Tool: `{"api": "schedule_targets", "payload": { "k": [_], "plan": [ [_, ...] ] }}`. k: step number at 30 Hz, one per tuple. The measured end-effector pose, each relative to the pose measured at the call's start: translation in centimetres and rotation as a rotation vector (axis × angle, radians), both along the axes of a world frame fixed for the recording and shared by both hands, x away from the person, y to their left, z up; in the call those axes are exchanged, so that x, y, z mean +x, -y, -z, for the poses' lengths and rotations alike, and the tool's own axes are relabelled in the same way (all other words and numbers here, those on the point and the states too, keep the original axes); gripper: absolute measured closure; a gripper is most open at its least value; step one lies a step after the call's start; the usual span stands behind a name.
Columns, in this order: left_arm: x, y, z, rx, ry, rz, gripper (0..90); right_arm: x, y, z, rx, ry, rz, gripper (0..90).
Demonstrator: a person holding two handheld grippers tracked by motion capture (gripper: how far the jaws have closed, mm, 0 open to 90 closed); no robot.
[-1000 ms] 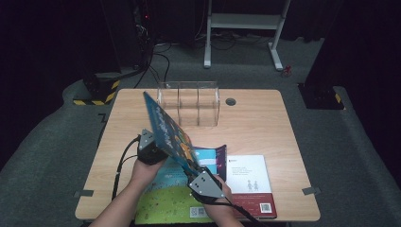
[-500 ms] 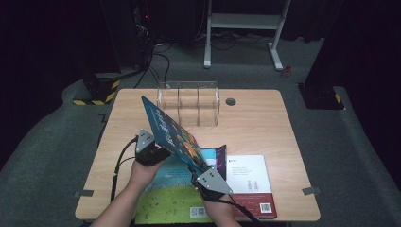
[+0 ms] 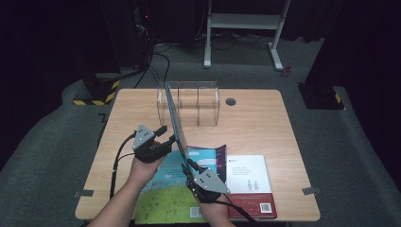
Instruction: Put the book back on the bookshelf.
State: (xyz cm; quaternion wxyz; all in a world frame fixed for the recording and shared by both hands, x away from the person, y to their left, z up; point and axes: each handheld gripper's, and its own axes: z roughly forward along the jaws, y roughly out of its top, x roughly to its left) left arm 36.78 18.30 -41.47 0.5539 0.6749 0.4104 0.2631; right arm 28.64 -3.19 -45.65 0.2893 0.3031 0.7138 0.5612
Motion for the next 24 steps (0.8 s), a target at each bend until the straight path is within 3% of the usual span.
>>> {"api": "schedule_targets", "payload": {
  "k": [3, 7, 13, 17, 24],
  "plan": [
    [-0.4, -0.4, 0.1, -0.006, -0.005, -0.011, 45.7, -0.3, -0.3, 0.0, -0.036, 0.033, 0.028, 73.0],
    [-1.0, -1.0, 0.4, -0.026, -0.010, -0.026, 47.0, -0.4, -0.9, 0.2, -0.046, 0.029, 0.022, 72.7],
    [-1.4, -0.4, 0.4, -0.014, -0.018, 0.030, 45.5, 0.2, -1.4, 0.2, -0.003, -0.014, 0.047, 72.6],
    [-1.9, -0.6, 0.7, -0.057, -0.043, 0.054, 38.8, 0.9, -1.4, 0.3, -0.003, -0.017, 0.081, 76.1],
    [-3.7, -0.5, 0.1, -0.052, -0.012, 0.065, 33.4, 1.4, -1.4, 0.2, 0.002, -0.009, 0.120, 79.6]
  ]
}}
